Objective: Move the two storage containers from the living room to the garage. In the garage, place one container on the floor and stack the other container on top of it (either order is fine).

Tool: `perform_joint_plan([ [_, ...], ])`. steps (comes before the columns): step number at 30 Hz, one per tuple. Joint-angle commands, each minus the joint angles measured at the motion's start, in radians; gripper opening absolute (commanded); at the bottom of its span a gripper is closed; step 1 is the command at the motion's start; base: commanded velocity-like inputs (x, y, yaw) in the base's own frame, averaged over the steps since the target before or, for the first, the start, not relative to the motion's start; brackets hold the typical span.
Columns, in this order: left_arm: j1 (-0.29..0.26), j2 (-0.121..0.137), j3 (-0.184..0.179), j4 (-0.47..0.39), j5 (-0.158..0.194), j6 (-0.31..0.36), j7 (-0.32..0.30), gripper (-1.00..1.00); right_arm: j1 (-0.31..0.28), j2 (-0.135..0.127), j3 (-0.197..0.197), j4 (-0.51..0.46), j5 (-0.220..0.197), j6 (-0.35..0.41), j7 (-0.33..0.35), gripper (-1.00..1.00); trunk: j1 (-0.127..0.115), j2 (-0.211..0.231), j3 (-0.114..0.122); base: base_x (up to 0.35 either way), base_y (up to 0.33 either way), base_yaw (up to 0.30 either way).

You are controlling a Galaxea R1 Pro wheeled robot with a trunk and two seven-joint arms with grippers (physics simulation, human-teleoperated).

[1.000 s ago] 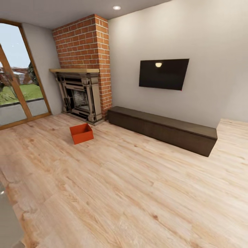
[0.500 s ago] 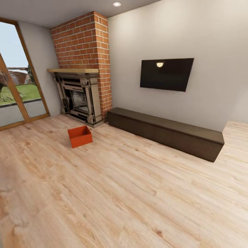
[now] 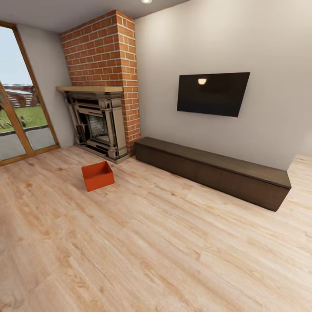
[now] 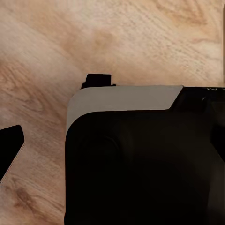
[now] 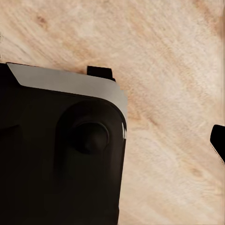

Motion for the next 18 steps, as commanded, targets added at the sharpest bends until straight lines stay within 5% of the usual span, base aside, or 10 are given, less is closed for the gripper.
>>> perform_joint_plan([
  [1, -0.001, 0.000, 0.003, 0.001, 0.001, -0.004, 0.002, 1.00, -0.001, 0.001, 0.008, 0.003, -0.009, -0.005, -0.001, 1.00, 0.001, 0.000, -0.001, 0.323, 0.000, 0.000],
  [18, -0.001, 0.000, 0.003, 0.001, 0.001, -0.004, 0.002, 1.00, -0.001, 0.002, 0.008, 0.003, -0.010, -0.004, -0.001, 1.00, 0.001, 0.000, -0.001, 0.323, 0.000, 0.000],
])
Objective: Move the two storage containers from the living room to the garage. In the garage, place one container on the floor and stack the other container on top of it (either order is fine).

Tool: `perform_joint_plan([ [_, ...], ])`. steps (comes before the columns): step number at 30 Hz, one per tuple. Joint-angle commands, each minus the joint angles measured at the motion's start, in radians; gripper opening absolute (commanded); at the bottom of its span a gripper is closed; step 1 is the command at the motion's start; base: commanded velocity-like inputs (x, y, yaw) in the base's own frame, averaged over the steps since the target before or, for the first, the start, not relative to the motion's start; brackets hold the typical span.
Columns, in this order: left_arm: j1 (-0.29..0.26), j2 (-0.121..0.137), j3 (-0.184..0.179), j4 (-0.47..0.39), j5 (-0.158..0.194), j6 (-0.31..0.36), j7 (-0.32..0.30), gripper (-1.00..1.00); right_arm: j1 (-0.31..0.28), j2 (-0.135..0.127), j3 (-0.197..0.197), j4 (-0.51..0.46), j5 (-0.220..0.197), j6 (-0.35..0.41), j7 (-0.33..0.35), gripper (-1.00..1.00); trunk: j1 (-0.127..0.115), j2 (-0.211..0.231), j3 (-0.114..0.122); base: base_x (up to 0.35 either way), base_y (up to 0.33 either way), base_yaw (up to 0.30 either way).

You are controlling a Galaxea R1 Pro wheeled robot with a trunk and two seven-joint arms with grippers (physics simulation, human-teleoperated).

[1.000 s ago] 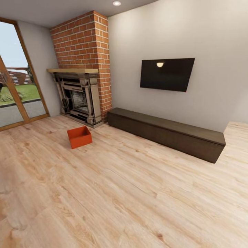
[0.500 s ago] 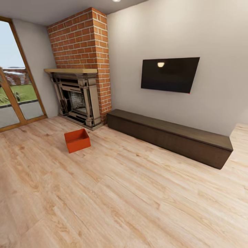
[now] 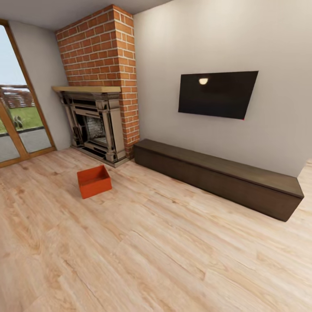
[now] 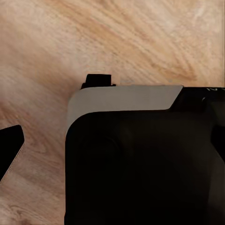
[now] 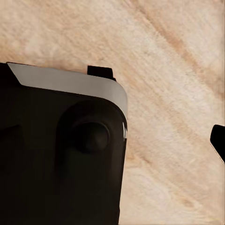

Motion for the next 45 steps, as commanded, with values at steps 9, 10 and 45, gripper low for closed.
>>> perform_joint_plan([
  [9, -0.001, 0.000, 0.003, 0.001, 0.001, -0.004, 0.003, 1.00, -0.001, -0.003, 0.008, 0.003, -0.007, -0.007, -0.001, 1.00, 0.001, 0.000, -0.001, 0.323, 0.000, 0.132],
  [10, -0.001, 0.000, 0.003, 0.001, 0.001, -0.004, 0.003, 1.00, -0.001, -0.003, 0.008, 0.003, -0.007, -0.007, -0.001, 1.00, 0.001, 0.000, -0.001, 0.322, 0.000, 0.255],
  [45, -0.001, 0.000, 0.003, 0.002, 0.001, -0.004, 0.002, 1.00, -0.001, -0.002, 0.008, 0.003, -0.007, -0.006, -0.001, 1.00, 0.001, 0.000, -0.001, 0.323, 0.000, 0.262],
])
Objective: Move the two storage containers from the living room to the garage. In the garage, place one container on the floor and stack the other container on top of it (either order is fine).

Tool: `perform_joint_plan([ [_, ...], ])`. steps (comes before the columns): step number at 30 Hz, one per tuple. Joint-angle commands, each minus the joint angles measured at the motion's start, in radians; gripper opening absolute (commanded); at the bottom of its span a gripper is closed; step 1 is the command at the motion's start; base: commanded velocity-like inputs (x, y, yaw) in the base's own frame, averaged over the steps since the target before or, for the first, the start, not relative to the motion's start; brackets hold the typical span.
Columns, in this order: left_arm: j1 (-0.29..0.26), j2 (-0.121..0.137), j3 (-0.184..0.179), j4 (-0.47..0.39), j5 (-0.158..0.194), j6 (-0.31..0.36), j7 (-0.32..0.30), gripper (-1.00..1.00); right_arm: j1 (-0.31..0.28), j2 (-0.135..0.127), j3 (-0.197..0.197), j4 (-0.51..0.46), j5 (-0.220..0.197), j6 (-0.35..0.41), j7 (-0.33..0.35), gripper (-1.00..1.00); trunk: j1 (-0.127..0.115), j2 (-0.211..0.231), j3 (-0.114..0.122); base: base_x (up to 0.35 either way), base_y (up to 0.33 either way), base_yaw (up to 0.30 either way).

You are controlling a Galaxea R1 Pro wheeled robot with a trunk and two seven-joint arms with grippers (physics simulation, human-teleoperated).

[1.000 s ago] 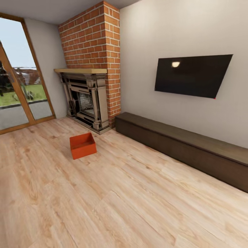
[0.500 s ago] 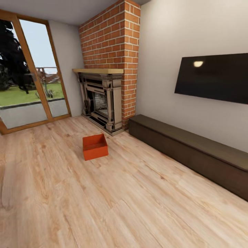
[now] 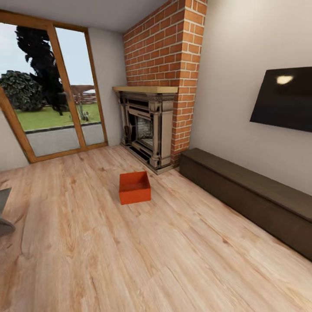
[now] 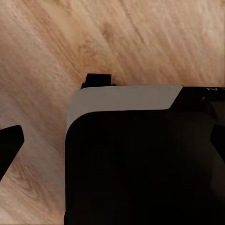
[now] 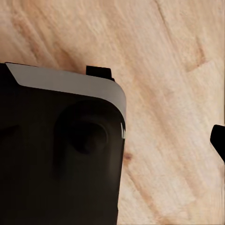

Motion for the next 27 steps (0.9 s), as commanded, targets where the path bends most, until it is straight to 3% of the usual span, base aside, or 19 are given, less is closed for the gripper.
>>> perform_joint_plan([
  [1, -0.001, 0.000, 0.003, 0.001, 0.001, -0.004, 0.002, 1.00, -0.001, 0.001, 0.008, 0.003, -0.009, -0.006, -0.001, 1.00, 0.001, 0.000, -0.001, 0.323, 0.000, 0.260],
  [27, -0.001, 0.000, 0.003, 0.001, 0.001, -0.004, 0.002, 1.00, -0.001, 0.000, 0.008, 0.003, -0.009, -0.005, -0.001, 1.00, 0.001, 0.000, -0.001, 0.323, 0.000, 0.234],
])
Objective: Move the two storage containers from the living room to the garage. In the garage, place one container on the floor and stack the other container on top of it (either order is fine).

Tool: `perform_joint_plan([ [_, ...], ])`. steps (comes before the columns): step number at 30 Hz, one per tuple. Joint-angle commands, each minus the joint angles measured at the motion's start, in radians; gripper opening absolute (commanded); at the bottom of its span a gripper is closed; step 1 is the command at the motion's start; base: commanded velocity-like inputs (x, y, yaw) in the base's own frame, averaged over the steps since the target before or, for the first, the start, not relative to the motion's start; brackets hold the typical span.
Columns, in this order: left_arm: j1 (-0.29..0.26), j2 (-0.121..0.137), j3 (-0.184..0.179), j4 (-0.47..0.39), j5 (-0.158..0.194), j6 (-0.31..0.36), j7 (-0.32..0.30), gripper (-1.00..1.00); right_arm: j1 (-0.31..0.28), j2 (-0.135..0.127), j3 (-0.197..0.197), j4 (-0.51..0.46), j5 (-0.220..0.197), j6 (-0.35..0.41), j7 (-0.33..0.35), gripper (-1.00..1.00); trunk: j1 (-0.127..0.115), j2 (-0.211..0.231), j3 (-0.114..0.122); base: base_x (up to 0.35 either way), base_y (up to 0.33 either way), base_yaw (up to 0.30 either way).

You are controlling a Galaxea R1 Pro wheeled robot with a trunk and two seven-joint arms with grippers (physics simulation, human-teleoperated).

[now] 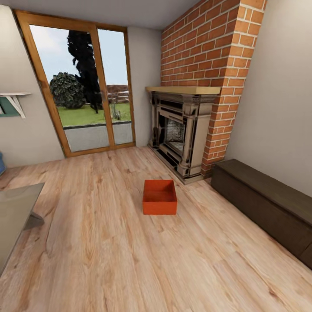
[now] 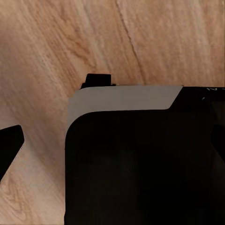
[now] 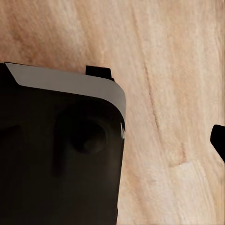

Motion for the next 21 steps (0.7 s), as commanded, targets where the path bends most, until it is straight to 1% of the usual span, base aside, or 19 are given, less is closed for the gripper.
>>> perform_joint_plan([
  [1, -0.001, 0.000, 0.003, 0.001, 0.001, -0.004, 0.003, 1.00, -0.001, 0.001, 0.008, 0.003, -0.009, -0.006, -0.001, 1.00, 0.001, 0.000, -0.001, 0.323, 0.000, 0.080],
  [7, -0.001, -0.001, 0.003, 0.001, 0.001, -0.004, 0.003, 1.00, -0.001, 0.000, 0.008, 0.003, -0.009, -0.006, -0.001, 1.00, 0.001, 0.000, -0.001, 0.323, -0.010, 0.015],
  [16, -0.001, -0.002, 0.003, 0.001, 0.001, -0.004, 0.003, 1.00, -0.001, 0.000, 0.008, 0.003, -0.009, -0.005, -0.001, 1.00, 0.001, 0.000, -0.001, 0.323, -0.065, 0.000],
  [21, -0.001, -0.002, 0.003, 0.001, 0.001, -0.004, 0.003, 1.00, -0.001, 0.000, 0.008, 0.003, -0.009, -0.005, -0.001, 1.00, 0.001, 0.000, -0.001, 0.323, -0.017, 0.000],
])
